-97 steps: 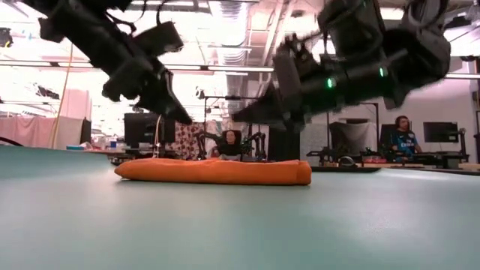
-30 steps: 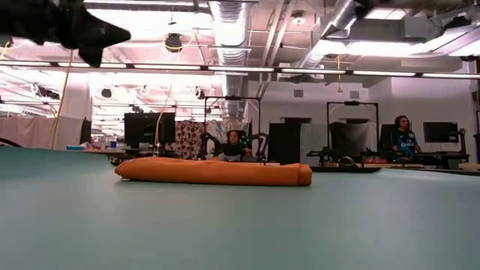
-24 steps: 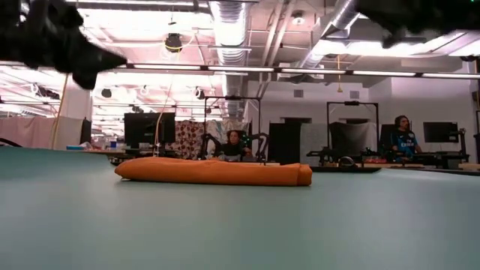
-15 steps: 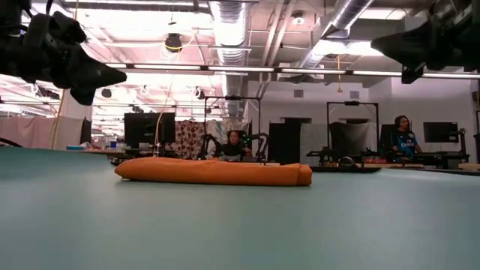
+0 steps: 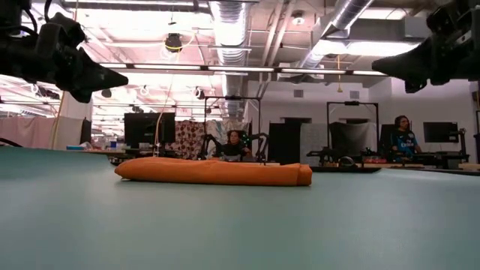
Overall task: Roll towel into tight, uniform cylinder
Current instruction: Return to Home Position
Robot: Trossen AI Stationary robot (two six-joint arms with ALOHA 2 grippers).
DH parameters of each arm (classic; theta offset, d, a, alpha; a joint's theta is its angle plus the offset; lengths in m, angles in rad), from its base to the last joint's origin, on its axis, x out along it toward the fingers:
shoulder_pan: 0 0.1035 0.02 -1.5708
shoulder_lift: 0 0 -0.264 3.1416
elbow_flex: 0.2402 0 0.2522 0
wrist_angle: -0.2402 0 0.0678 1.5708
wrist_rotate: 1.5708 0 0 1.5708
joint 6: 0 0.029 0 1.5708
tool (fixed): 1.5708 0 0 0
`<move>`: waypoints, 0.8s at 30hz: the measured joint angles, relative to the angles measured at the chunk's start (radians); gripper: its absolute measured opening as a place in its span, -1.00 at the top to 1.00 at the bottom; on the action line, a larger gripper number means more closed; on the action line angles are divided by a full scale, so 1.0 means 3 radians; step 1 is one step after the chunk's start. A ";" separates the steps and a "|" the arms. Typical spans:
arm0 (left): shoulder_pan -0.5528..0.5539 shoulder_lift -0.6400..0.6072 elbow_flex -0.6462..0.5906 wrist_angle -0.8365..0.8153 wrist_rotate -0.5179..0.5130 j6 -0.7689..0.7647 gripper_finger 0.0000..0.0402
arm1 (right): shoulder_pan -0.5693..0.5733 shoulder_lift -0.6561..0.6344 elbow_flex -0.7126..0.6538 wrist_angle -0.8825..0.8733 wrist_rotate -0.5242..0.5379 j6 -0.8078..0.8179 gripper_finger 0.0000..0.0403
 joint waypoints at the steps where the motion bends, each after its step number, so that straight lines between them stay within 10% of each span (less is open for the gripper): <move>1: 0.0000 0.0000 0.0000 0.0000 0.0000 -0.0040 1.00 | 0.0000 0.0000 0.0000 -0.0021 -0.0001 0.0059 0.94; 24: -0.0001 0.0000 -0.0006 0.0000 0.0016 -0.0140 1.00 | 0.0000 0.0001 -0.0004 -0.0549 -0.0005 0.0159 0.94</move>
